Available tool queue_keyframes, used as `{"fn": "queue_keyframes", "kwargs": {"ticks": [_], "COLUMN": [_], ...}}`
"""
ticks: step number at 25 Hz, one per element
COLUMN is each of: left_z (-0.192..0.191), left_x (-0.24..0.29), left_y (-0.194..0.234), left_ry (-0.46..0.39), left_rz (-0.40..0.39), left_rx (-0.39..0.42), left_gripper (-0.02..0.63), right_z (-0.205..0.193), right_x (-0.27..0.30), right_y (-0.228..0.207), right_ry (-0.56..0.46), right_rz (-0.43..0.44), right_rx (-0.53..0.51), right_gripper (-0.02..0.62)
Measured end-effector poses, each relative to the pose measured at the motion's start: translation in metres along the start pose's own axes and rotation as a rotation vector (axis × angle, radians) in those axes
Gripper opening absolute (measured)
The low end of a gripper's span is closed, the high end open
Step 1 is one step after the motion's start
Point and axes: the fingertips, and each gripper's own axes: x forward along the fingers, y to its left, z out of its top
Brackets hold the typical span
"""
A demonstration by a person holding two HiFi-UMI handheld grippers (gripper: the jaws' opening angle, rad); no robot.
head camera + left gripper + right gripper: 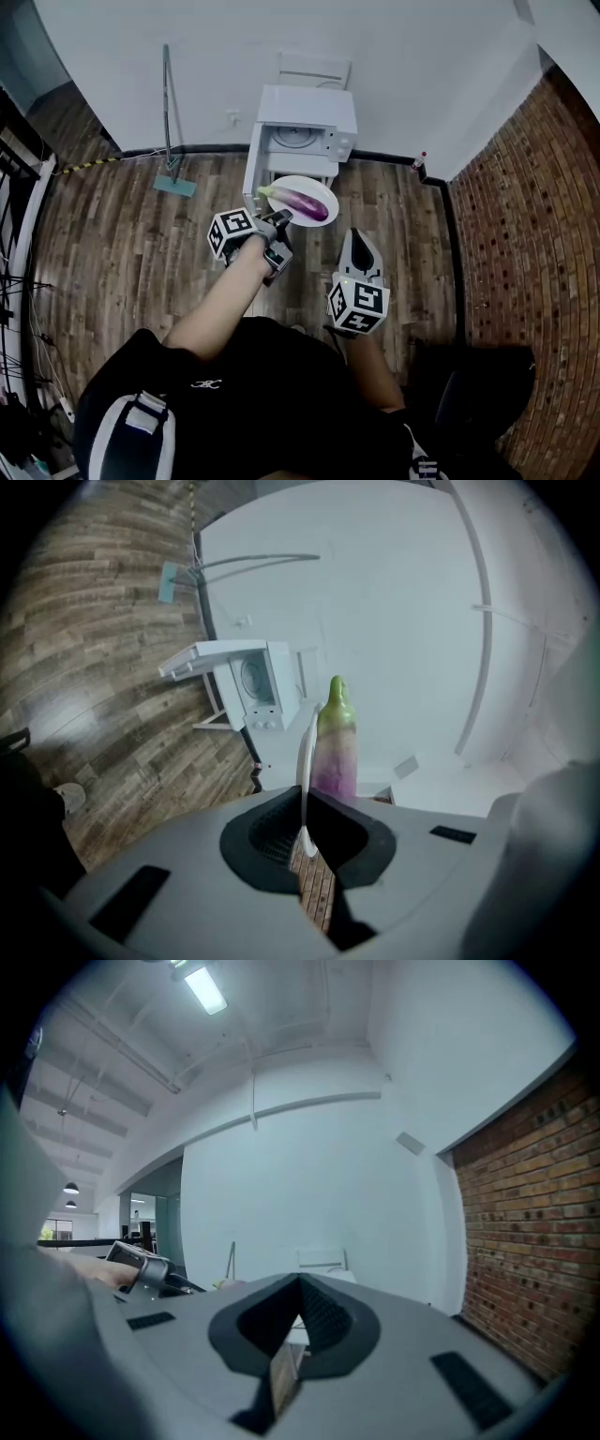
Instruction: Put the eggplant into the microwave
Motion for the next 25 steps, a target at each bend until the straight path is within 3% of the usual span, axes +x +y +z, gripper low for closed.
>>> {"fn": "queue_keyframes", "kwargs": {"ticks": [14,25], "left_z": [0.021,0.079], "left_x": [0.072,0.16], "left_y": [0.0,-0.005], "left_ry": [-0.033,-0.044], "left_rz": [0.024,-0.006], "left_rx": [-0.018,-0.06], "left_gripper": [0.017,0.017], "right_z": [-0.008,-0.008], "right_x": [0.056,0.163], "right_y": [-0.041,-0.063], "right_ry": [0.046,0.092], "right_rz": [0.041,0.081], "right_rx": [-0.005,-0.035], "right_gripper": [0.011,0.011]}}
